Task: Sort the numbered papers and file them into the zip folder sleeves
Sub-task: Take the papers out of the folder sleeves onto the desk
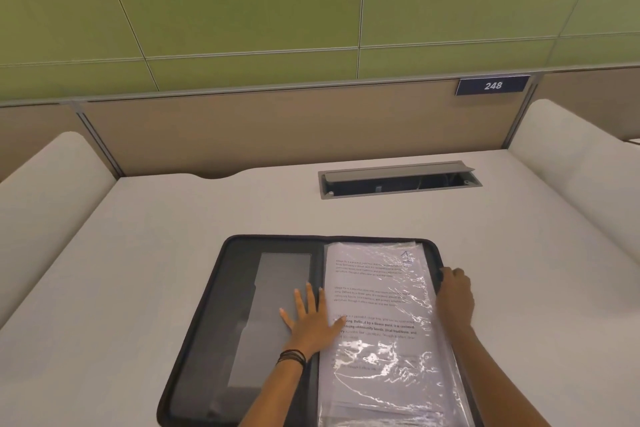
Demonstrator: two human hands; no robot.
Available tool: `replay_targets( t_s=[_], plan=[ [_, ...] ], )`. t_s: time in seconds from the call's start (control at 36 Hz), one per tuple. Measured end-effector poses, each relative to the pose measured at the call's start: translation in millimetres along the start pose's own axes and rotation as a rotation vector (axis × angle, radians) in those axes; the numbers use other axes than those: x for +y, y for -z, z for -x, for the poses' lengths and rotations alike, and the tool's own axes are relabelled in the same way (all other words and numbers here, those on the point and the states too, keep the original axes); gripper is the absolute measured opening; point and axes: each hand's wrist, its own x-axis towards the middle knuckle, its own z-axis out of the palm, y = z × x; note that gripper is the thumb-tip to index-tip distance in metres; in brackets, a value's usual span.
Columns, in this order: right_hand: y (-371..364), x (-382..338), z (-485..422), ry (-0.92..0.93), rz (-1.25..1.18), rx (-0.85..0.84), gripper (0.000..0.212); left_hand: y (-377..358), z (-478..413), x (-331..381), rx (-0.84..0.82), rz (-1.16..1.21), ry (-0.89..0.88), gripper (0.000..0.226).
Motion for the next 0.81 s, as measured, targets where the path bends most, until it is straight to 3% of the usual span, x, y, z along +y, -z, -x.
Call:
replay_targets(
  t_s=[0.22,0.31,0.36,0.47,0.64,0.81],
  plan=[
    [12,-2,-6,0.017,0.048,-0.09,0.029,-26,16,30,0.127,0.101,-0.011,0.09],
    [15,-3,-6,-0.006,0.047,-0.112,0.027,-34,17,34,0.179,0.181,0.012,0.133],
    [15,-2,-4,-0.015,0.054,-0.119,0.027,-35,14,36,0.2,0.225,0.038,0.145],
    [18,0,7,-0.027,0.061,-0.119,0.027,-33,14,47,0.204,0.295,0.088,0.099],
    [18,2,28,-0.055,0.007,-0.108,0.023,-35,7,54,0.262,0.273,0.141,0.147],
    [20,4,42,-0.031,0.027,-0.145,0.027,-34,-1,48,0.304,0.251,0.114,0.14]
  ],
)
